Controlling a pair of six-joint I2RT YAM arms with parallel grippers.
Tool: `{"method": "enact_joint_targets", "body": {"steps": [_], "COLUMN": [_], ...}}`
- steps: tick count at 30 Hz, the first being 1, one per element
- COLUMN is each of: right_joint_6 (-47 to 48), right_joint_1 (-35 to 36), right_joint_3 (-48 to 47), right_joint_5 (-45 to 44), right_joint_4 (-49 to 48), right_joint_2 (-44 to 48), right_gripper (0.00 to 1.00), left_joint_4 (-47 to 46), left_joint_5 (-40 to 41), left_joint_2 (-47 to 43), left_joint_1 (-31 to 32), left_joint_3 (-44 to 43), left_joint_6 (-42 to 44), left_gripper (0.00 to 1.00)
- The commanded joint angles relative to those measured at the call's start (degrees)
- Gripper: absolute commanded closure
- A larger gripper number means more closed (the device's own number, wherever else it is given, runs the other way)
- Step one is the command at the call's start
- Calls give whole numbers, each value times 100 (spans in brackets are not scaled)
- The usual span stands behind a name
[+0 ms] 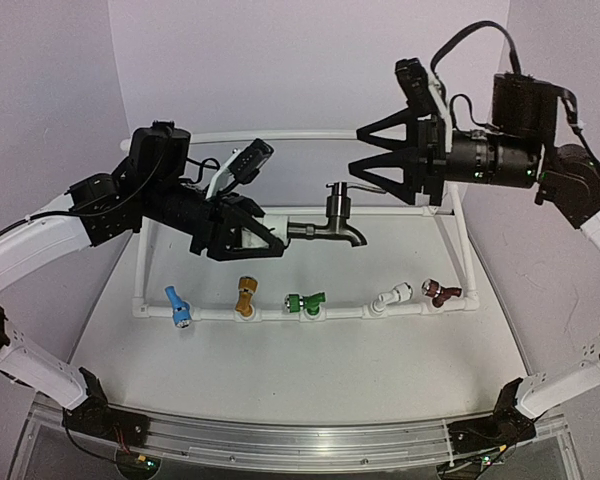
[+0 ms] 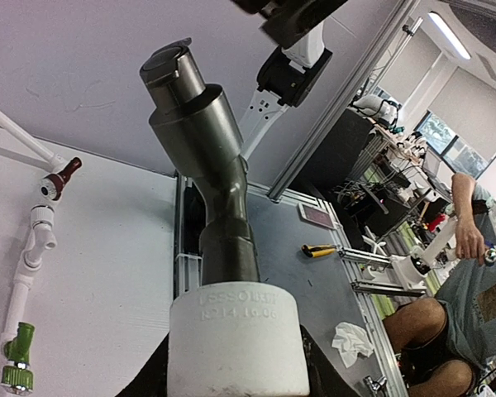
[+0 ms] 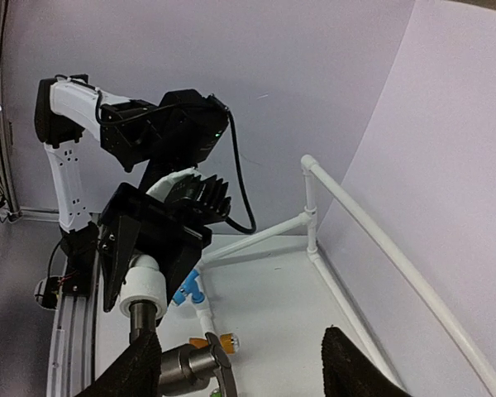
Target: Install the water faucets
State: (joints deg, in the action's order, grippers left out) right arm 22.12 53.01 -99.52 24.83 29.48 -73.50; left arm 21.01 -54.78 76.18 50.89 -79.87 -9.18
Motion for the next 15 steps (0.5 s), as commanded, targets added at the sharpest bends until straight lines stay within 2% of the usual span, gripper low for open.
{"method": "enact_joint_targets", "body": {"steps": [1, 6, 15], "right_joint_6": [584, 718, 935], "right_joint_1": [-3, -8, -7], "right_joint_3": [-276, -218, 316], "right_joint_5": [264, 32, 172], "right_joint_4": [502, 615, 725], "right_joint_2": [-351, -541, -475], "right_gripper": [48, 70, 73], "left_joint_4": [-508, -753, -1110], "left_joint_5": [-514, -713, -891], "left_joint_2": [6, -64, -129], "left_joint_1": [-9, -9, -9], "left_joint_3": [-487, -427, -348], "left_joint_6": [-320, -463, -584], "left_gripper": [100, 100, 100]}}
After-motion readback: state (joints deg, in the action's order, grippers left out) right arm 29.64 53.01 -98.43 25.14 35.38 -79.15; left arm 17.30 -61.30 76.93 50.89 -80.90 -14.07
